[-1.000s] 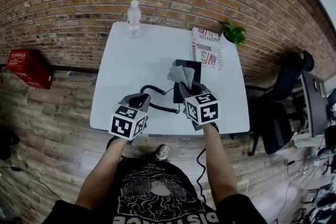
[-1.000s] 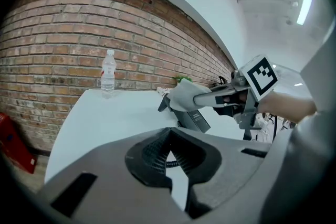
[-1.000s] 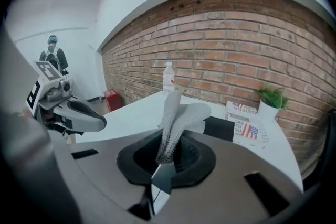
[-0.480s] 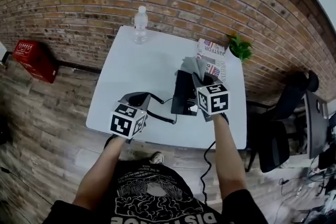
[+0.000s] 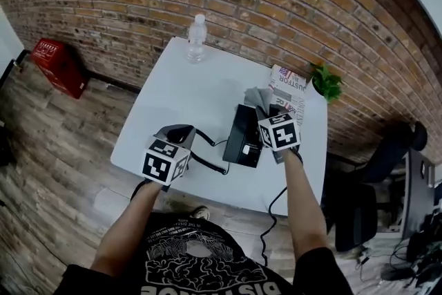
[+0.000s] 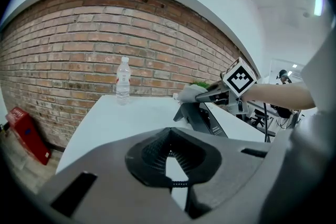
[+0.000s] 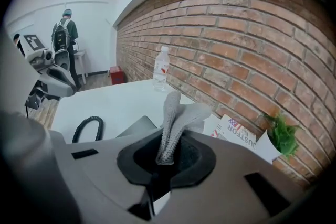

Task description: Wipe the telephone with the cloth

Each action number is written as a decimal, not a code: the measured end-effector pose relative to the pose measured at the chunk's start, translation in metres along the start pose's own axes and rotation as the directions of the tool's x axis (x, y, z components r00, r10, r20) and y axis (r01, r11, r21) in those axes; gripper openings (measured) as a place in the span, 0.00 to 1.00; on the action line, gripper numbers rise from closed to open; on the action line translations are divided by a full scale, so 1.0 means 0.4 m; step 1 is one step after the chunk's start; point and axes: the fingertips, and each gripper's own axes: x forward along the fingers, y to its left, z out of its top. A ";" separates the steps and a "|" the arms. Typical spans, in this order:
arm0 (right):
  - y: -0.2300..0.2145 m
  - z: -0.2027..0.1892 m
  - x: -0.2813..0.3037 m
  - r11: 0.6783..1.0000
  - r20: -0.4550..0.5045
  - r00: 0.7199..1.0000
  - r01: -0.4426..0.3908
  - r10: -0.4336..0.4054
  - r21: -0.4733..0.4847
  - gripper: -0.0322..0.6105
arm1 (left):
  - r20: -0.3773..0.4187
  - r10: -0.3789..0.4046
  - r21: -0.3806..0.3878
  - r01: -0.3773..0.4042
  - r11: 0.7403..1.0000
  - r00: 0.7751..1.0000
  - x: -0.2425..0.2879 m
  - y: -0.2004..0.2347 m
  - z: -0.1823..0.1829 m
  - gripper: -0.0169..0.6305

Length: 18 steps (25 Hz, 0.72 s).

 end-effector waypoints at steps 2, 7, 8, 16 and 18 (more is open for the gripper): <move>0.007 -0.008 0.012 0.999 -0.015 0.999 -0.032 0.032 0.005 0.07 | -0.009 0.007 0.004 -0.007 1.000 1.000 0.001 -0.003 -0.007 0.04; 0.031 -0.004 0.023 0.993 -0.019 0.994 -0.111 0.111 0.031 0.07 | -0.020 0.016 0.005 -0.016 1.000 1.000 -0.005 -0.007 -0.013 0.04; 0.033 -0.001 0.024 0.992 -0.019 0.992 -0.123 0.123 0.038 0.07 | -0.019 0.018 0.007 -0.018 1.000 1.000 -0.007 -0.007 -0.011 0.04; 0.049 0.008 0.037 0.986 -0.036 0.985 -0.168 0.168 0.014 0.07 | -0.018 0.034 0.005 -0.034 0.999 0.999 -0.019 0.003 -0.017 0.04; 0.051 0.014 0.039 0.984 -0.041 0.984 -0.175 0.176 0.012 0.07 | -0.016 0.033 0.005 -0.032 0.999 0.999 -0.022 0.003 -0.013 0.04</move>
